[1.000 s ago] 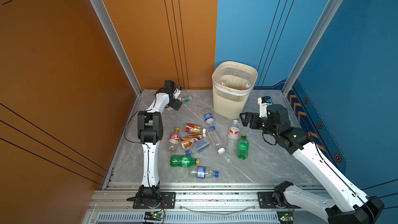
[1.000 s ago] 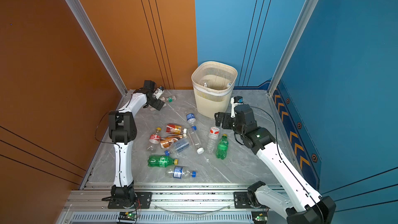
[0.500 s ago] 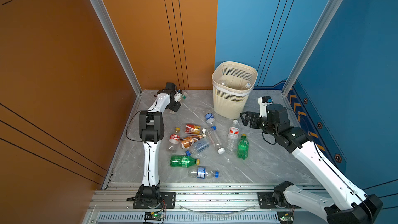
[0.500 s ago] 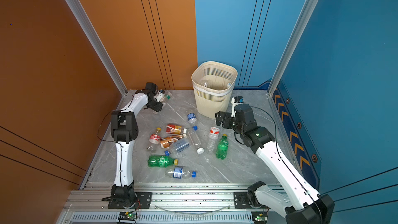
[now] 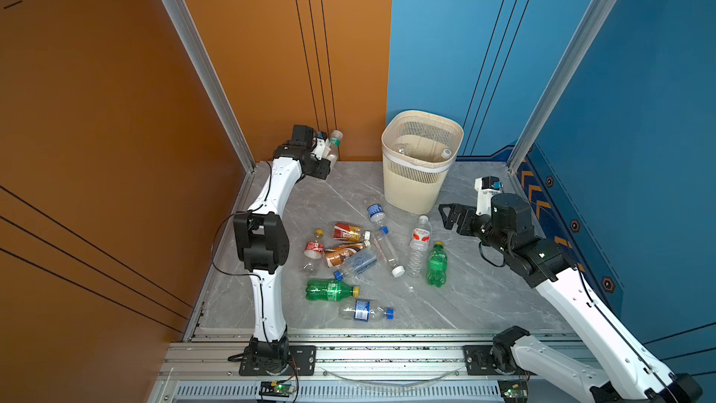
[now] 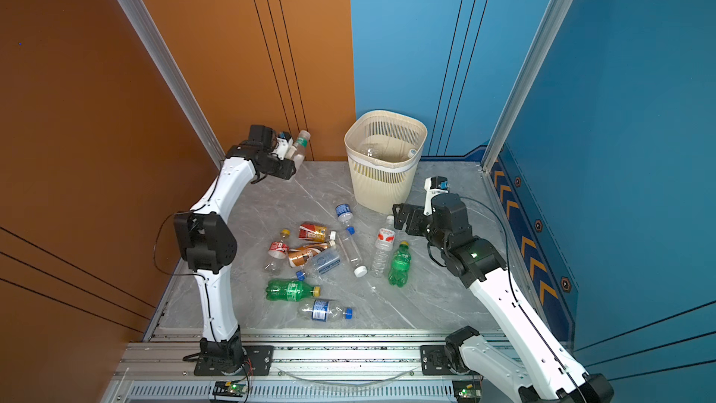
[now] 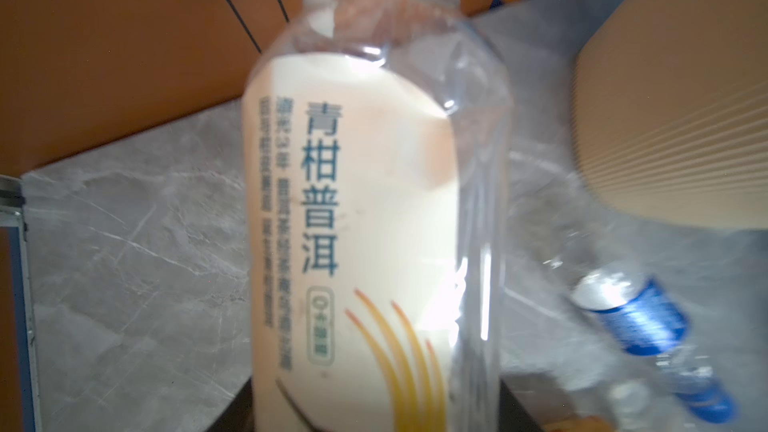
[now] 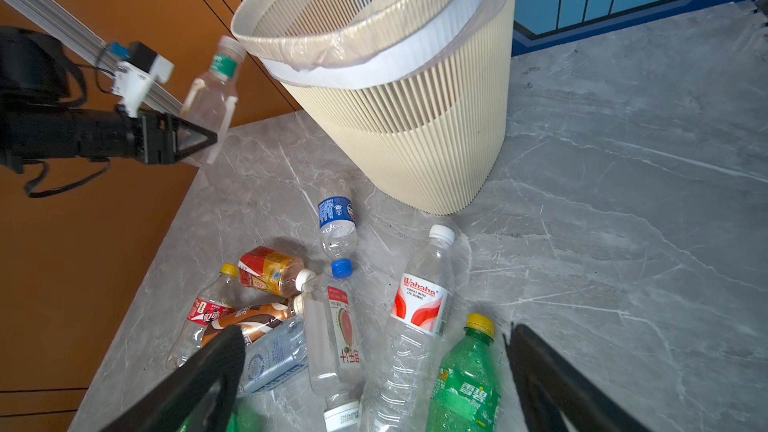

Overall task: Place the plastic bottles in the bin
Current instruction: 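Close the left gripper on the cream-labelled bottle and lift it, then carry the cream-labelled bottle with the left gripper over the wastebasket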

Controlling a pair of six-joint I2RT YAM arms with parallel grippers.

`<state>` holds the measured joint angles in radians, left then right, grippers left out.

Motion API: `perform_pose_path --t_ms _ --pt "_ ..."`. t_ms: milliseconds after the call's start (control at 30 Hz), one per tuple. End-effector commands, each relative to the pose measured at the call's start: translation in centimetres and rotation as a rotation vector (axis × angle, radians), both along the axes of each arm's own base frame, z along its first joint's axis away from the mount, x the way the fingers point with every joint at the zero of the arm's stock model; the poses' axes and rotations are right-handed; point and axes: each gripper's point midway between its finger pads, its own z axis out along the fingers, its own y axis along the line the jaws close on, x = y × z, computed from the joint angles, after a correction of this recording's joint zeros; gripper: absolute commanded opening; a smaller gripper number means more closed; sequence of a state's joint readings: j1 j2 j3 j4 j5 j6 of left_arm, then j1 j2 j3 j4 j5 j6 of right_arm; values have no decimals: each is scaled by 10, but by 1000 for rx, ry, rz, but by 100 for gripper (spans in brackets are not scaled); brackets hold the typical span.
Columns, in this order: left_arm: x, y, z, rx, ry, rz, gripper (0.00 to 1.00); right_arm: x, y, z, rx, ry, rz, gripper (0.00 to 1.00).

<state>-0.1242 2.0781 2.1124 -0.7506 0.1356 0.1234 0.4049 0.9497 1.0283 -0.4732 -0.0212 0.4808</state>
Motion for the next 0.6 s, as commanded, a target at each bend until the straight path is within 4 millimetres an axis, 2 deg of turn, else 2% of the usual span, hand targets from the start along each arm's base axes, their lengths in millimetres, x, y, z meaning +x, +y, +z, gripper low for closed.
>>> perform_pose_path --t_ms 0,67,167,267,333,500,567 --pt "-12 -52 88 -241 -148 -17 45 -9 -13 -5 0 16 -47 100" --pt "-22 -79 123 -318 -200 -42 45 -15 -18 -3 2 10 -56 100" --pt "-38 -117 163 -403 -251 -87 44 -23 -24 0 7 -5 -70 100" --pt "-48 -162 188 -527 -265 -151 43 -31 -30 0 13 -14 -80 100" --pt "-52 -191 195 -569 -268 -195 43 -36 -33 -1 17 -14 -85 100" --pt "-44 -252 186 -701 -217 -234 43 -48 -41 2 29 -32 -98 100" --pt "-41 -270 181 -726 -219 -246 43 -52 -44 3 31 -37 -101 100"
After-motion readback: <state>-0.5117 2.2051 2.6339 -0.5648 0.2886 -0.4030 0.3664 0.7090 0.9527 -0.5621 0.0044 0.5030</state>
